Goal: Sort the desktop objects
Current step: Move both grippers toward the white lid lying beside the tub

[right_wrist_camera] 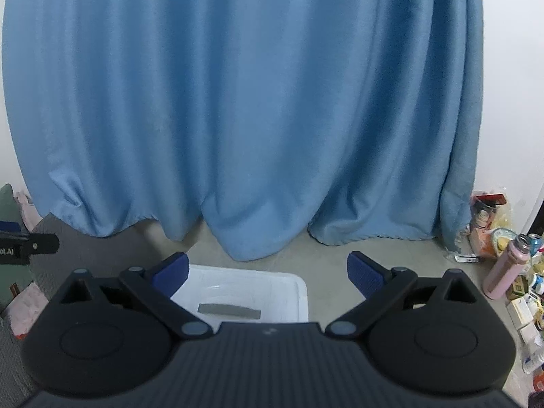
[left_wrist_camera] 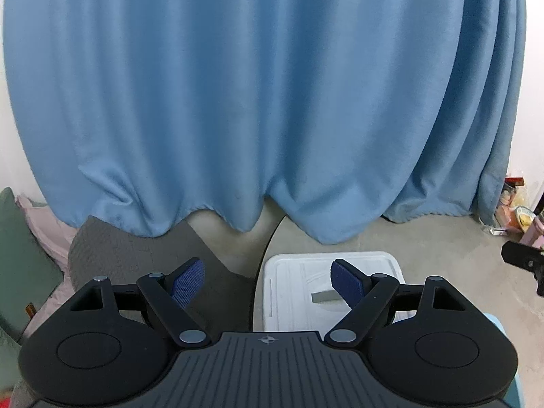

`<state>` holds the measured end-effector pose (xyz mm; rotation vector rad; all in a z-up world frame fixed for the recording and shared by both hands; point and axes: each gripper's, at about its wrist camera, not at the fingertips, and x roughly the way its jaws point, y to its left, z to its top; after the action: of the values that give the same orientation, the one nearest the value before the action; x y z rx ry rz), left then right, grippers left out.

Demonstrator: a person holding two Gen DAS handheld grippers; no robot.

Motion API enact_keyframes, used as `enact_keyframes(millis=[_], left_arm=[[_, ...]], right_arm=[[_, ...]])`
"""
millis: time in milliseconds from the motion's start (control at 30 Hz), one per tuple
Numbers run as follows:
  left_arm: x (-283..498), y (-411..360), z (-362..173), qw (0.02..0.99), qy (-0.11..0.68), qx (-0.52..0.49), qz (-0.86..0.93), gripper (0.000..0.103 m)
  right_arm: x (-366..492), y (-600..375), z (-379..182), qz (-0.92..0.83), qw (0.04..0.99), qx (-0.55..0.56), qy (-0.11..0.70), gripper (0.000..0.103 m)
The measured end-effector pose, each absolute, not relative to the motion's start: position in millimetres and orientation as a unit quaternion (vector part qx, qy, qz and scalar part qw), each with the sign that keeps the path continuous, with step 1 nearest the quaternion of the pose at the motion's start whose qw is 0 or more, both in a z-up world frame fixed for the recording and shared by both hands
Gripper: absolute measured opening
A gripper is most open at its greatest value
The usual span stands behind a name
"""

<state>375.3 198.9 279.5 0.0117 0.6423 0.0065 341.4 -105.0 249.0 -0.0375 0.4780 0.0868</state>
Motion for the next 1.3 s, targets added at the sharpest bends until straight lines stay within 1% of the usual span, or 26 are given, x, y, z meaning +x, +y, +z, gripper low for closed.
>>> enact_keyframes(millis=[333, 533, 700, 933, 1100, 1300], left_arm=[[435, 208, 283, 0.945, 0.328, 0.004, 0.017, 0.084], [485, 209, 265, 0.935, 0.355, -0.006, 0.022, 0.084], [527, 204, 231, 0.918, 0.397, -0.005, 0.027, 0.084], [577, 195, 170, 0.891, 0.454, -0.003, 0.019, 0.084], [598, 189, 129, 0.877, 0.481, -0.003, 0.007, 0.084], [610, 186, 90, 0.860, 0.511, 0.000, 0.001, 0.084]], right_arm=[[406, -106, 255, 0.062, 0.964, -0.005, 0.257, 0.100], [459, -101, 240, 0.063, 0.956, -0.005, 0.288, 0.100], [500, -102, 209, 0.049, 0.944, -0.006, 0.326, 0.100], [550, -103, 154, 0.033, 0.919, -0.002, 0.393, 0.100], [571, -105, 112, 0.033, 0.897, 0.005, 0.441, 0.100], [586, -104, 84, 0.032, 0.880, 0.010, 0.475, 0.100]])
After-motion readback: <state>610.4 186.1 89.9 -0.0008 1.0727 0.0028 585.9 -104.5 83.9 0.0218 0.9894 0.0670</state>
